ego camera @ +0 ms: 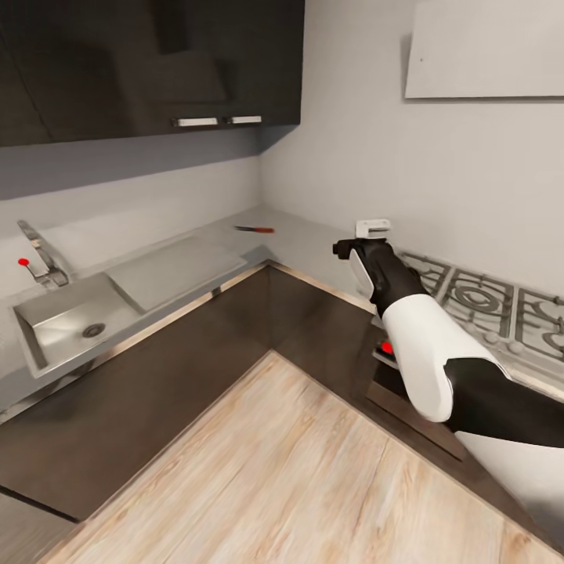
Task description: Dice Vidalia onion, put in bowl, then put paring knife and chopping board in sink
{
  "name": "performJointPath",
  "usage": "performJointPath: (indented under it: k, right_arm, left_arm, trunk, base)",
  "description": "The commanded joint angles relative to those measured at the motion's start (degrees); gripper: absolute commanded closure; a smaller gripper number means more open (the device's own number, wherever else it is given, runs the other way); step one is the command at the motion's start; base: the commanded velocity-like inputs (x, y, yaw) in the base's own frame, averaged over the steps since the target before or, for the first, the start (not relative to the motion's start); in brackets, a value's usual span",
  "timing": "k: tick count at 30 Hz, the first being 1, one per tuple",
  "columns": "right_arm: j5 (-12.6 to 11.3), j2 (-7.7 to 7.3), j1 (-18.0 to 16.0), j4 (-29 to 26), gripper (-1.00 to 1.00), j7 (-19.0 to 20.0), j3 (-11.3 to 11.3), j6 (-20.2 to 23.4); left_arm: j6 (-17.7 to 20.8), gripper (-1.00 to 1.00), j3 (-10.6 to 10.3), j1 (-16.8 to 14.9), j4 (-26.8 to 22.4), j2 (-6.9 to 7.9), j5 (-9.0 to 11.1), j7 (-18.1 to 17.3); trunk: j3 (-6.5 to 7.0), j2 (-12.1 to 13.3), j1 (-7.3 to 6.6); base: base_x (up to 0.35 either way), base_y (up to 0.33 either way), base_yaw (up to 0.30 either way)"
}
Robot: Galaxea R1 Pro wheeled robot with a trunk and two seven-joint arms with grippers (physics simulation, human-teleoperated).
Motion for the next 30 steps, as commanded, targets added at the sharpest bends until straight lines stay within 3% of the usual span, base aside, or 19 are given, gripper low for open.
performJointPath:
  k: [1,18,30]
  right_arm:
    - [0.6,0.07,0.0,-0.1,-1.0,0.2,-0.3,0.3]
    - [0.6,0.33,0.1,0.1,-1.0,0.2,-0.3,0.3]
    - [0.6,0.06,0.1,0.1,-1.0,0.3,-0.3,0.3]
  left_arm:
    - [-0.1,-1.0,-0.3,0.0,-0.1,0.04,0.5,0.3]
    - [-0.2,-1.0,-0.2,0.0,-0.1,0.07,0.5,0.3]
    - [-0.2,-1.0,-0.2,0.0,-0.2,0.16,0.4,0.3]
  trunk:
    - [-0.1,-0.1,0.07]
    - [-0.1,-0.1,0.07]
    - [-0.1,-0.1,0.07]
  base:
    - [0.318,-0.125,0.206]
    - [0.319,-0.125,0.274]
    - [0.319,-0.125,0.032]
